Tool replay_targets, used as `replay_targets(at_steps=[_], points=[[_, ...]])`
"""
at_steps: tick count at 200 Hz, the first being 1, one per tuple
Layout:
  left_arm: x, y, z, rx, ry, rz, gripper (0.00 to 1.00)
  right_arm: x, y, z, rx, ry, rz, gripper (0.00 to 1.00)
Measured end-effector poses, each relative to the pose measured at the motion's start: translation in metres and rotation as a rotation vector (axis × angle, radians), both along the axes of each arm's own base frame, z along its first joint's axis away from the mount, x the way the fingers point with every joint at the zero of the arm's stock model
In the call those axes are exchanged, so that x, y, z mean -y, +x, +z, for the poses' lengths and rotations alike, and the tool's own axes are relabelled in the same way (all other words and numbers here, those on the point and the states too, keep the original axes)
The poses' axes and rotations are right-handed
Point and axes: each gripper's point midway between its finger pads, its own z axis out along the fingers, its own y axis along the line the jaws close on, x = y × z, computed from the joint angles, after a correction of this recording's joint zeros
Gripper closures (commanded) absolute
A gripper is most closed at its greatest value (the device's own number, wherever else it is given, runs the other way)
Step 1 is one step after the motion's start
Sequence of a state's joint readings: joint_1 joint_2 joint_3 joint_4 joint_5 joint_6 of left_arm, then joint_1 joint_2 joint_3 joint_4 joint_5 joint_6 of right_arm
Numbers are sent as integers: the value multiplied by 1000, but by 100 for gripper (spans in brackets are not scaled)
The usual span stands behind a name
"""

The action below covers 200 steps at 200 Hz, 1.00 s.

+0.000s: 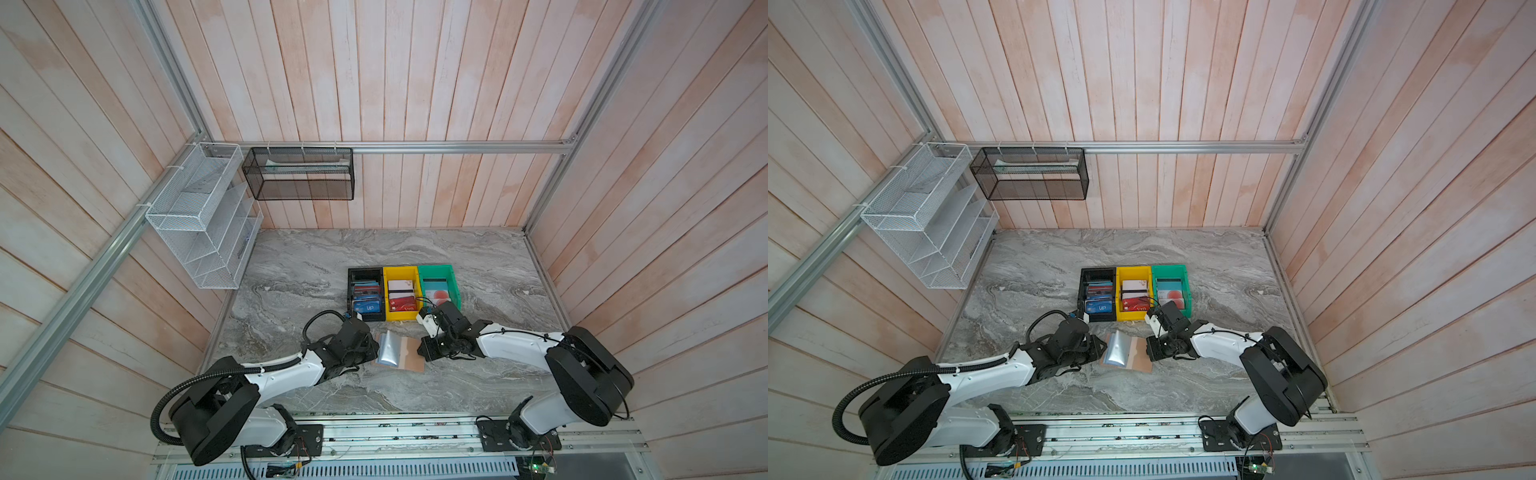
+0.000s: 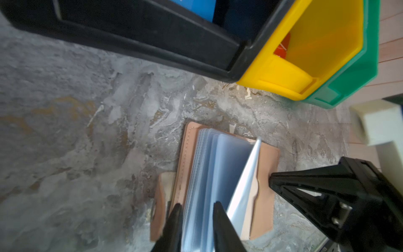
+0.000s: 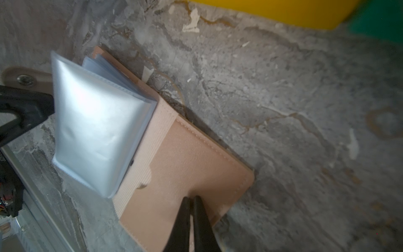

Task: Take the credit cards out of the card holder
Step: Open the card holder at the center of the table, then flip the card slot at the card holder.

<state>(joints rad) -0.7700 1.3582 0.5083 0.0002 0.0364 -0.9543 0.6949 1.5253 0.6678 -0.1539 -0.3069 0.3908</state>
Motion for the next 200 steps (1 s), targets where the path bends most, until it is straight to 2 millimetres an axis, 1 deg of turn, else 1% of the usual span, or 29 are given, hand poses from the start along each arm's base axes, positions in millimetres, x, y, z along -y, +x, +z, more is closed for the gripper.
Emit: replay_targets(at_steps=[20, 42, 79, 108, 140, 164, 179, 200], points=[[-1, 0, -8, -17, 13, 1, 72, 0, 0, 0, 0, 0, 1, 90], [2, 0, -17, -36, 18, -7, 72, 0, 0, 0, -1, -1, 1, 90], [10, 12, -16, -14, -6, 1, 72, 0, 0, 0, -7, 1, 1, 90], [13, 16, -15, -2, -20, 1, 73, 0, 1, -1, -10, 3, 2, 90], [15, 15, -15, -3, -22, -6, 73, 0, 1, -1, -19, 6, 6, 90], [15, 10, -14, -10, -15, -16, 73, 0, 1, -1, -21, 6, 9, 90], [15, 8, -10, -9, -19, -21, 73, 0, 1, -1, -20, 5, 11, 90], [17, 7, 1, 7, -39, -26, 73, 1, 1, -1, -19, 5, 12, 90]])
